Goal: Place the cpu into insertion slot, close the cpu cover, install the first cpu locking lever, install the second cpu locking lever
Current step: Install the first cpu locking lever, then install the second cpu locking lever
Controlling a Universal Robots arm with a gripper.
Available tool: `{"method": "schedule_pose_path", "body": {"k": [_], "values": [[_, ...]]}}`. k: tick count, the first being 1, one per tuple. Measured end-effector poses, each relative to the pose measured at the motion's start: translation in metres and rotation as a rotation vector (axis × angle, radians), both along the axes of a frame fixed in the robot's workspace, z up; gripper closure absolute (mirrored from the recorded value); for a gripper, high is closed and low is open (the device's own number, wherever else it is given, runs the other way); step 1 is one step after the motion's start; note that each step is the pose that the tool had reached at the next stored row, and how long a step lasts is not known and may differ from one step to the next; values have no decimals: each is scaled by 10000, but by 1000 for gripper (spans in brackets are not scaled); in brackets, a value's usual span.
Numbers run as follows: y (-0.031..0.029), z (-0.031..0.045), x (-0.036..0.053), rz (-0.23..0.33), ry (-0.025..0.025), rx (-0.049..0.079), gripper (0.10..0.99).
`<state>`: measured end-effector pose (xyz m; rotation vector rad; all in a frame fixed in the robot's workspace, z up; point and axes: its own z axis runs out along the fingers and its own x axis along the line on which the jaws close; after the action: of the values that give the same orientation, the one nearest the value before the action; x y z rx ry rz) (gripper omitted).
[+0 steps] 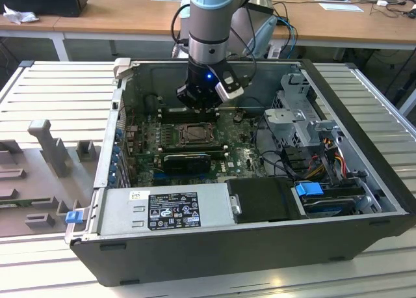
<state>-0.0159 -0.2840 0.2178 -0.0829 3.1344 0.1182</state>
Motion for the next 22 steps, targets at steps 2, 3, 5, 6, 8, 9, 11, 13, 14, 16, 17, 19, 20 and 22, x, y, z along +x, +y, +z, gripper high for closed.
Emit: {"method": "schedule_pose_path", "body": {"k": [2,3,5,6,8,9,11,13,14,16,17,19,20,22], "values": [[-6,7,1,3,1,1,980],[-14,7,0,2,6,-2,980],[-30,7,0,1,7,-2,980],[-36,7,0,1,6,-2,980],[-50,7,0,1,6,-2,980],[-57,7,0,0,6,-2,980],[-70,7,0,1,6,-2,980],[-83,7,0,0,6,-2,980],[-87,7,0,0,6,-2,980],[-103,7,0,0,6,-2,980],[-117,7,0,0,6,-2,980],[-177,7,0,1,6,-3,980],[-196,7,0,0,6,-1,980],[-223,7,0,1,6,-2,980]]}}
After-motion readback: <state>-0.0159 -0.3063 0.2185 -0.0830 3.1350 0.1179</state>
